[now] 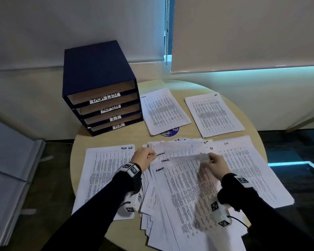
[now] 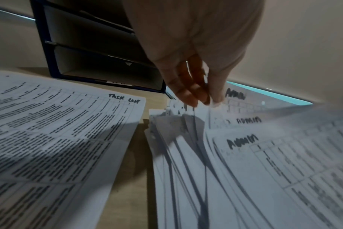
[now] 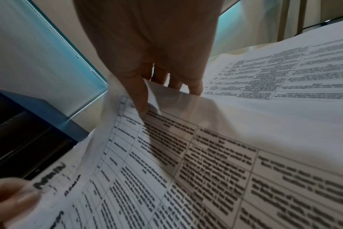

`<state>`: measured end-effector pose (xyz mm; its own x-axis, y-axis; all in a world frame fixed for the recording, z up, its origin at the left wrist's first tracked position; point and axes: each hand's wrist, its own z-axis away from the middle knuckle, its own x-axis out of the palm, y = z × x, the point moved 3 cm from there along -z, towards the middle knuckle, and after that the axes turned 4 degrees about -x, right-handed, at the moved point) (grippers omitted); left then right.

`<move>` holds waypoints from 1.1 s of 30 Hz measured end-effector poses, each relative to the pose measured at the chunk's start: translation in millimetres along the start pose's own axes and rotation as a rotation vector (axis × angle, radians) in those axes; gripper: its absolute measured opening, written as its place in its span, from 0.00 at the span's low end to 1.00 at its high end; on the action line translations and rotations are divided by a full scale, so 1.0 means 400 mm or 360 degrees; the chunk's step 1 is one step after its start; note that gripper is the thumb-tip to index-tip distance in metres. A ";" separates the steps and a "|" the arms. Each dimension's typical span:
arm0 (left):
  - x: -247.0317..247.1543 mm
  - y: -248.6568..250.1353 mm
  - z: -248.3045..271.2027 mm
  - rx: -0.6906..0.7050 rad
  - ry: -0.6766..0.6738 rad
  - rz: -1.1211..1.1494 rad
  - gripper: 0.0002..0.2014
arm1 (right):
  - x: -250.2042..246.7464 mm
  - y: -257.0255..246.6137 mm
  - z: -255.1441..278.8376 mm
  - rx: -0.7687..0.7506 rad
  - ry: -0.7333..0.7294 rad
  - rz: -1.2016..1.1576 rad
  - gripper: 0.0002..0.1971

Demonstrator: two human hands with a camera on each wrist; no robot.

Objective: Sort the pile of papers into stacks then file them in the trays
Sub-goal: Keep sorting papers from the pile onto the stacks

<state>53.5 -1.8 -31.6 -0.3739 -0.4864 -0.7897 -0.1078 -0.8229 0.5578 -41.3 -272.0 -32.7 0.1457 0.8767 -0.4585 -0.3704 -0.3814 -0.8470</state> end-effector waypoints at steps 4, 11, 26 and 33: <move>-0.020 0.013 0.017 -0.0038 -0.0193 0.0429 0.07 | -0.004 0.006 -0.012 -0.0019 0.0005 -0.0114 0.05; -0.024 0.025 0.065 -0.0116 -0.0534 0.0635 0.11 | -0.017 0.024 -0.007 0.0093 -0.0060 -0.0365 0.04; -0.097 0.255 0.121 -0.0121 0.0196 0.1109 0.28 | -0.119 -0.284 0.084 -0.0267 0.0284 -0.1157 0.08; -0.078 0.278 0.190 0.0171 0.0652 0.1179 0.12 | -0.061 -0.315 0.129 -0.0522 0.0364 -0.1083 0.10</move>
<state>-17.0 -55.9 74.6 -0.0219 -0.9730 -0.2299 -0.0613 -0.2282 0.9717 -45.6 -230.3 98.9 0.4413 0.8800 0.1755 0.1525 0.1192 -0.9811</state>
